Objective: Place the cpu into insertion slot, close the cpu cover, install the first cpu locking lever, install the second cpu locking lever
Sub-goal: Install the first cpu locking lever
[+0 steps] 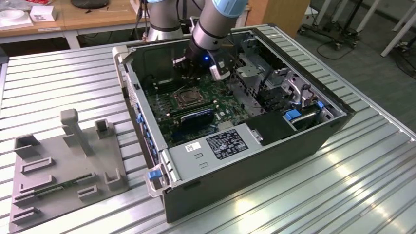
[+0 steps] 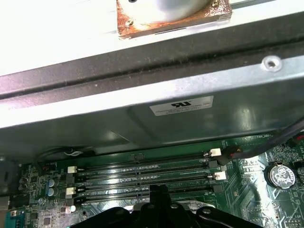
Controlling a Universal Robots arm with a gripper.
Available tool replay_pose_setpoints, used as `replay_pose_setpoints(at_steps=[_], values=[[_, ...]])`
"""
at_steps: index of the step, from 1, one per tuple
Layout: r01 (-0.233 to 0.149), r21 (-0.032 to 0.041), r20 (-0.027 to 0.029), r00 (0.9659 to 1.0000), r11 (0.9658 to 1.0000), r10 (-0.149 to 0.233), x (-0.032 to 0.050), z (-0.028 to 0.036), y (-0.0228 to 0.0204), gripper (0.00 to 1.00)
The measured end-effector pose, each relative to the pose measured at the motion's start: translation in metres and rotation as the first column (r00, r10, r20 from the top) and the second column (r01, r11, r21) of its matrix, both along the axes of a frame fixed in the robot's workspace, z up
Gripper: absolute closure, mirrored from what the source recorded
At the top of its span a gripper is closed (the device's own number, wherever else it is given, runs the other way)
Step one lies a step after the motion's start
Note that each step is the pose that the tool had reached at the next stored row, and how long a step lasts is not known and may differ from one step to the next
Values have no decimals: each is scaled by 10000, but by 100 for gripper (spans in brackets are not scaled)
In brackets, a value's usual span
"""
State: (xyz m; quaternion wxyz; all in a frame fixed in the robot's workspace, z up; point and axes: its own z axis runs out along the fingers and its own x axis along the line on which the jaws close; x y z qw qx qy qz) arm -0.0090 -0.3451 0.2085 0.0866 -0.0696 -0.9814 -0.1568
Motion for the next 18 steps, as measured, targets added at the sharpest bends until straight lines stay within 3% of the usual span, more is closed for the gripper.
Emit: replay_pose_setpoints(at_steps=[7,12,15,18], values=[[1,16,72,10000,10000,-1,-84,0,0,89],[0,19,75,10000,10000,0,-87,0,0,89],[2,148,75,10000,9999,-3,-88,0,0,89],[1,198,75,10000,9998,-3,-88,15,0,89]])
